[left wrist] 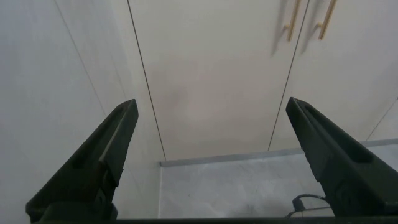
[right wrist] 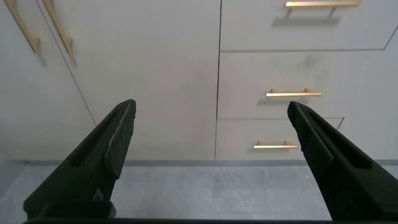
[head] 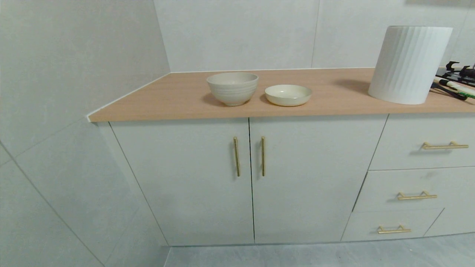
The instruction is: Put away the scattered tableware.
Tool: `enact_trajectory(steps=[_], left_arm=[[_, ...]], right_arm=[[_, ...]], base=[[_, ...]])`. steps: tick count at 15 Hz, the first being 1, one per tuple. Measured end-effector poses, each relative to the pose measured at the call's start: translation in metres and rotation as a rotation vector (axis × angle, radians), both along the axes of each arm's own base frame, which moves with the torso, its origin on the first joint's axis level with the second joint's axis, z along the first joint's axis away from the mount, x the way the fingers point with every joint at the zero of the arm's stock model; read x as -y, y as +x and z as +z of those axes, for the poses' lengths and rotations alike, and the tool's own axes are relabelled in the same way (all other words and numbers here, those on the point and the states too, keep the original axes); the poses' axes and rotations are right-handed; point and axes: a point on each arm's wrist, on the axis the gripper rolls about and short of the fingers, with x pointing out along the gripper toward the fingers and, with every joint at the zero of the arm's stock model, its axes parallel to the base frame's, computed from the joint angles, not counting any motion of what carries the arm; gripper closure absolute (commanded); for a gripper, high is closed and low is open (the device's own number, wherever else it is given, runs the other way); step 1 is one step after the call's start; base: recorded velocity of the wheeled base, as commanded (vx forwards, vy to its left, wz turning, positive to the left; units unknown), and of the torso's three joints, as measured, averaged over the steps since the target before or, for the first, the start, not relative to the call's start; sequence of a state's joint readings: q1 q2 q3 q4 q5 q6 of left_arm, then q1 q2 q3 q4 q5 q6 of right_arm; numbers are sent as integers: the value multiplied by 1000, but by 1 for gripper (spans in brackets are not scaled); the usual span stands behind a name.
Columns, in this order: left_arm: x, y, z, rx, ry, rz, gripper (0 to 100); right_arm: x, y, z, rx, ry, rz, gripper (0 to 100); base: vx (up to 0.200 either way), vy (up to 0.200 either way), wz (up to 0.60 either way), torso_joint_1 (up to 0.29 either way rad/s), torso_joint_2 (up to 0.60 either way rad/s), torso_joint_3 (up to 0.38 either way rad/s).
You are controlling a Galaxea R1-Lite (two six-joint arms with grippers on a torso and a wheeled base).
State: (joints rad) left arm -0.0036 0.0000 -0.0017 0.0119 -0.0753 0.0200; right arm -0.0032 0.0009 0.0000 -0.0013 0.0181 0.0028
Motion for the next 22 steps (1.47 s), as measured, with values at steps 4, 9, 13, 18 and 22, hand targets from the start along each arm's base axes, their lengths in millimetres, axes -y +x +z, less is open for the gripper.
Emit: enact_trajectory(steps=[4,9,13,18,22], left_arm=[[0,0,0,0,0,0,0],[0,0,0,0,0,0,0],[0,0,0,0,0,0,0],[0,0,0,0,0,0,0],[0,0,0,0,0,0,0]], right_arm=[[0,0,0,0,-1,0,0],[0,0,0,0,0,0,0],[0,0,0,0,0,0,0],[0,0,0,0,0,0,0],[0,0,0,0,-1,0,0]], base=[[0,0,0,-29,134,98],[0,0,0,0,0,0],[100,0,0,-1,2,1],[200,0,0,0,3,6],[0,0,0,0,0,0]])
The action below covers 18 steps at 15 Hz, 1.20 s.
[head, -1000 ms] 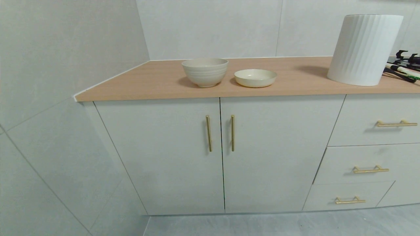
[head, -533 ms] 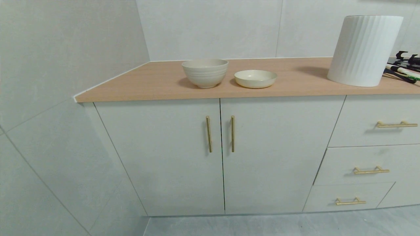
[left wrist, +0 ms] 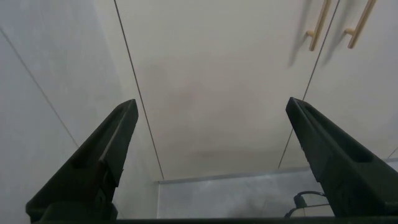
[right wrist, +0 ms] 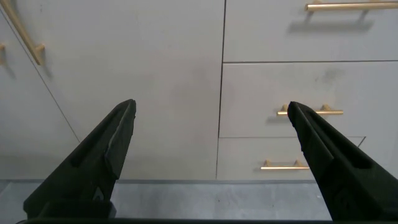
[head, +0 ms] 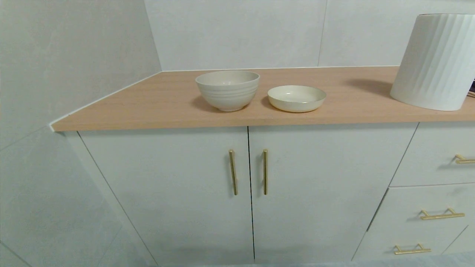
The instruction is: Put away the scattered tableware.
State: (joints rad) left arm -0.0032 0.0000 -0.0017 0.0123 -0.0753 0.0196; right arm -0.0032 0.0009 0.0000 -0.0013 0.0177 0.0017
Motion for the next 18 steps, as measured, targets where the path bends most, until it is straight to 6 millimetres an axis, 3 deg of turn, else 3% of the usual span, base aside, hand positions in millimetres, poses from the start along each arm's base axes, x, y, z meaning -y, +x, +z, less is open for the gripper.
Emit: enact_trajectory(steps=[11,14,18], left_arm=[[0,0,0,0,0,0,0],[0,0,0,0,0,0,0],[0,0,0,0,0,0,0]], right_arm=[[-1,0,2,9,-11,32,0],[-3,-8,30,88,47,137,0],[-4,5,39,-49,69,261,0]], base=[[0,0,0,0,0,0],[0,0,0,0,0,0],[0,0,0,0,0,0]])
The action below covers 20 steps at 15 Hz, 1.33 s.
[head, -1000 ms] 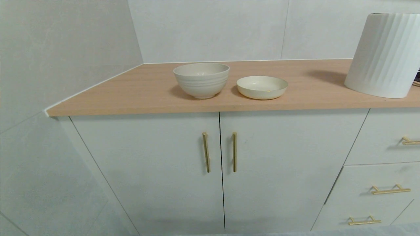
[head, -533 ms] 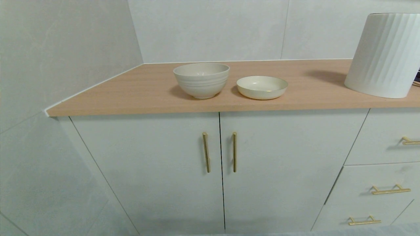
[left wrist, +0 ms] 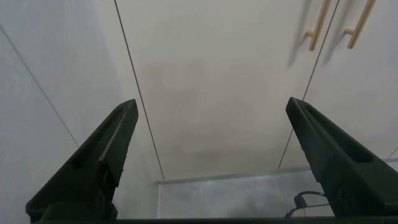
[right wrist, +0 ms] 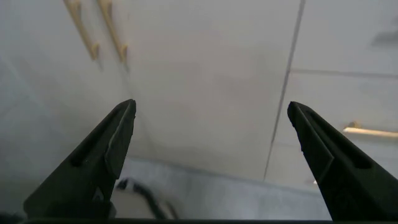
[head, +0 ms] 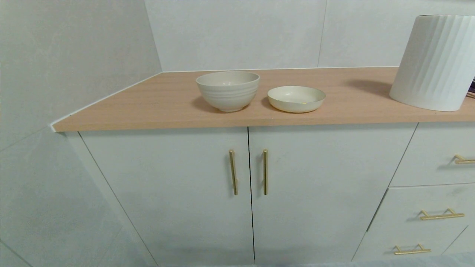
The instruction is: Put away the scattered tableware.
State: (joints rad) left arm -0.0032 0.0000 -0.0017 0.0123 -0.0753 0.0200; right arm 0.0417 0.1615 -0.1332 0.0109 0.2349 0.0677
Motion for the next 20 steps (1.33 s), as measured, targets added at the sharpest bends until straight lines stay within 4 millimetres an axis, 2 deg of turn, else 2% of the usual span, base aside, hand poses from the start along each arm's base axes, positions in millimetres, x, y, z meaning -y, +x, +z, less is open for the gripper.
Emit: enact_trajectory(steps=[2,6,10,15,18,20], left_arm=[[0,0,0,0,0,0,0],[0,0,0,0,0,0,0],[0,0,0,0,0,0,0],[0,0,0,0,0,0,0],[0,0,0,0,0,0,0],[0,0,0,0,0,0,0]], right_arm=[[-1,12,7,-94,-3,32,0],[-7,49,27,-297,-23,172,0],[-30,109,49,-357,-52,316,0],[-86,195,47,-300,-67,461,0],[-129,244,47,-205,-48,525,0],[-162,265,46,-203,5,579,0]], base=[[0,0,0,0,0,0],[0,0,0,0,0,0],[0,0,0,0,0,0],[0,0,0,0,0,0],[0,0,0,0,0,0],[0,0,0,0,0,0]])
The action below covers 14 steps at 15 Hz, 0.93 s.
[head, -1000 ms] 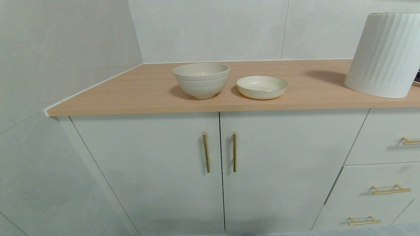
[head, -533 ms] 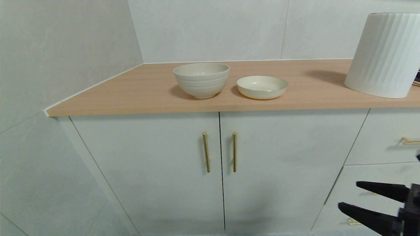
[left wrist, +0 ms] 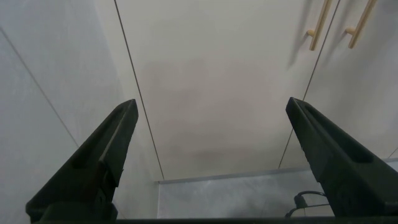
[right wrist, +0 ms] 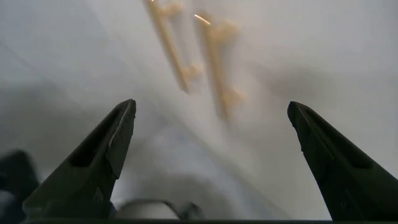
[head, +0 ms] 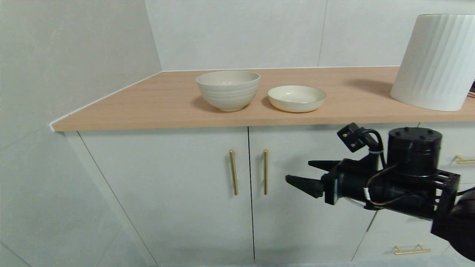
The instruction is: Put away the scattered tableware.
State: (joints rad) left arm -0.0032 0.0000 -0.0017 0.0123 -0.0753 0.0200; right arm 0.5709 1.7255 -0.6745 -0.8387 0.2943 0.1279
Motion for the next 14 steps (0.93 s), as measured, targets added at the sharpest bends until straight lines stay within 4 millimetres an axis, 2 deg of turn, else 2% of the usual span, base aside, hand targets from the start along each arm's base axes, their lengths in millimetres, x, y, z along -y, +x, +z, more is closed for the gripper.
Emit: enact_trajectory(steps=[2,4,8,14], left_arm=[[0,0,0,0,0,0,0],[0,0,0,0,0,0,0],[0,0,0,0,0,0,0],[0,0,0,0,0,0,0]], right_arm=[[-28,8,-1,-57,63,41,0],[-41,10,-8,-111,86,53,0],[-48,16,-18,-157,96,51,0],[-52,23,-17,-201,143,39,0]], base=[[0,0,0,0,0,0],[0,0,0,0,0,0],[0,0,0,0,0,0],[0,0,0,0,0,0]])
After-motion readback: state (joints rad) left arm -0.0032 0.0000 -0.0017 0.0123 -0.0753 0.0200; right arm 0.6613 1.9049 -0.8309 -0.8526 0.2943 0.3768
